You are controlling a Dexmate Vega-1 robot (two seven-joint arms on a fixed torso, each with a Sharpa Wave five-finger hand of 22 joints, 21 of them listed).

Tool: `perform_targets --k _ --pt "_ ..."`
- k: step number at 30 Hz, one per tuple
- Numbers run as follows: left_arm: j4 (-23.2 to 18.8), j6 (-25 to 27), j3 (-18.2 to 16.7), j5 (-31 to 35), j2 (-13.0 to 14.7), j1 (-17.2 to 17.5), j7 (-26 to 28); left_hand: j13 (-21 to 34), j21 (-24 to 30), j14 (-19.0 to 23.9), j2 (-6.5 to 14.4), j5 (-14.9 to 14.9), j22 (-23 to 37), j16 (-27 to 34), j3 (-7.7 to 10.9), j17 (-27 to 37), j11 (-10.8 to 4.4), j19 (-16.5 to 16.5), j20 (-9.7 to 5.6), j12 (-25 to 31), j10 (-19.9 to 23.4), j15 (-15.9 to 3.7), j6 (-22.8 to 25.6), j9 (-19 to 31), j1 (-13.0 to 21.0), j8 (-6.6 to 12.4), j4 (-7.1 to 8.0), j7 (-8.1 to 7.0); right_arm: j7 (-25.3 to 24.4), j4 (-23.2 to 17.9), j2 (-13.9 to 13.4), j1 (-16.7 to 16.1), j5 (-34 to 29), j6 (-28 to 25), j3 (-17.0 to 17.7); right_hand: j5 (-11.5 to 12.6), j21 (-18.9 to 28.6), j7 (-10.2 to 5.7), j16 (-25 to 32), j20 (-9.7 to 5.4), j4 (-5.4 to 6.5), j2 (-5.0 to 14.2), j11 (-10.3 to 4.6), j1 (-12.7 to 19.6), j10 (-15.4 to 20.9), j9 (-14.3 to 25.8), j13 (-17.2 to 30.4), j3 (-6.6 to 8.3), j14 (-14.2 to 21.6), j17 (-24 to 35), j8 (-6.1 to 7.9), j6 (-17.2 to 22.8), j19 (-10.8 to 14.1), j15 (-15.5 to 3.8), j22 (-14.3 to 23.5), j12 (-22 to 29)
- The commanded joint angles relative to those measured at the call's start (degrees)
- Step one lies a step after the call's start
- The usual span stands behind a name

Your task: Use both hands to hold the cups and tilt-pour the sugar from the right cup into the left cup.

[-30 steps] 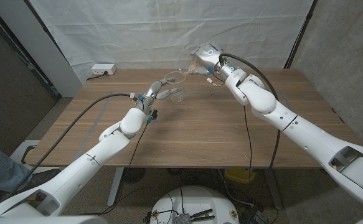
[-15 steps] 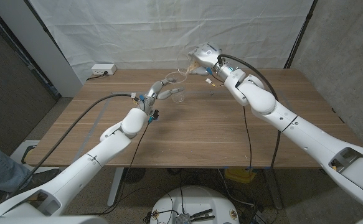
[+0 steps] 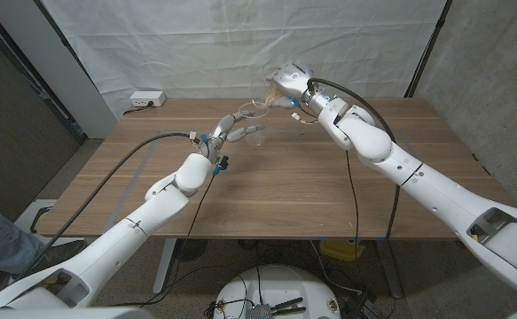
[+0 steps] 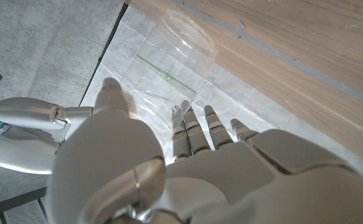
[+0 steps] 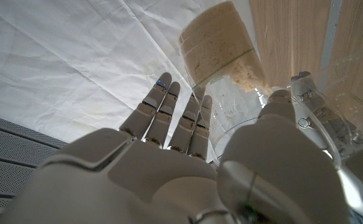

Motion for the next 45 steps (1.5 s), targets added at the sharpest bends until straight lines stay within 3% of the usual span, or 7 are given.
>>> perform_targets --k 1,22,26,36,45 --pt "-0.7 0.5 -0.2 -0.1 0.3 0.5 0.2 0.3 -0.1 -0.2 0.4 -0.1 0.2 0.0 -0.14 0.2 -0.13 -0.4 0.23 -0.1 0.2 -0.21 0.4 0.1 0.0 -0.28 0.08 0.08 0.7 -0.3 -0.7 -0.2 -0.7 0.3 0.3 0.0 -0.2 -0.41 -0.1 -4.09 -0.06 0.52 -0.12 0.4 0.2 0.1 0.1 0.01 0.3 0.2 0.08 0.2 -0.2 -6.41 0.1 -0.1" --pt "-1.1 0.6 -0.3 -0.2 0.6 0.9 0.0 0.3 -0.1 -0.3 0.4 -0.1 0.2 0.0 -0.42 0.2 -0.58 -0.6 0.36 -0.1 0.2 -0.15 0.4 0.1 0.0 -0.33 0.18 0.03 -1.5 -1.6 -2.1 -0.8 -2.7 2.0 0.7 0.0 -0.3 -0.69 -0.1 -4.15 -0.30 0.61 -0.36 0.9 0.2 0.1 0.1 0.12 0.2 0.2 0.02 0.4 -0.3 -6.46 0.1 -0.3" --pt "-1.2 0.6 -0.3 -0.1 0.7 0.9 0.0 0.3 -0.1 -0.3 0.5 -0.1 0.2 0.0 -0.47 0.2 -0.07 -0.7 0.43 -0.1 0.3 -0.12 0.4 0.1 0.0 -0.36 0.21 0.04 -1.6 -1.7 -2.4 -0.8 -3.1 2.4 0.8 0.0 -0.3 -0.85 -0.1 -4.19 -0.32 0.61 -0.34 0.9 0.3 0.1 0.1 0.13 0.2 0.2 0.02 0.4 -0.3 -6.38 0.1 -0.3" --pt "-1.4 0.6 -0.2 0.0 0.8 0.8 -0.2 0.3 -0.1 -0.3 0.5 -0.1 0.2 0.1 -0.65 0.2 0.07 -0.7 0.41 -0.2 0.1 -0.16 0.4 0.1 0.0 -0.39 0.25 0.04 -5.3 -1.6 -3.3 -1.0 -7.9 1.6 0.3 0.1 -0.3 -1.09 -0.1 -4.26 -0.44 0.89 -0.50 1.3 0.4 0.1 0.1 0.31 0.2 0.2 -0.02 0.5 -0.3 -6.49 0.1 -0.4" --pt "-1.7 0.7 -0.3 -0.1 0.9 1.1 -0.1 0.3 -0.1 -0.3 0.5 -0.1 0.2 0.1 -0.74 0.2 -0.06 -0.7 0.39 -0.1 0.2 -0.14 0.4 0.1 0.0 -0.42 0.27 0.11 -3.6 -2.1 -3.1 -0.9 -7.6 2.9 0.6 0.1 -0.3 -1.14 -0.1 -4.38 -0.52 1.24 -0.63 1.6 0.5 0.1 0.1 0.52 0.3 0.2 -0.05 0.5 -0.2 -6.59 0.1 -0.4"
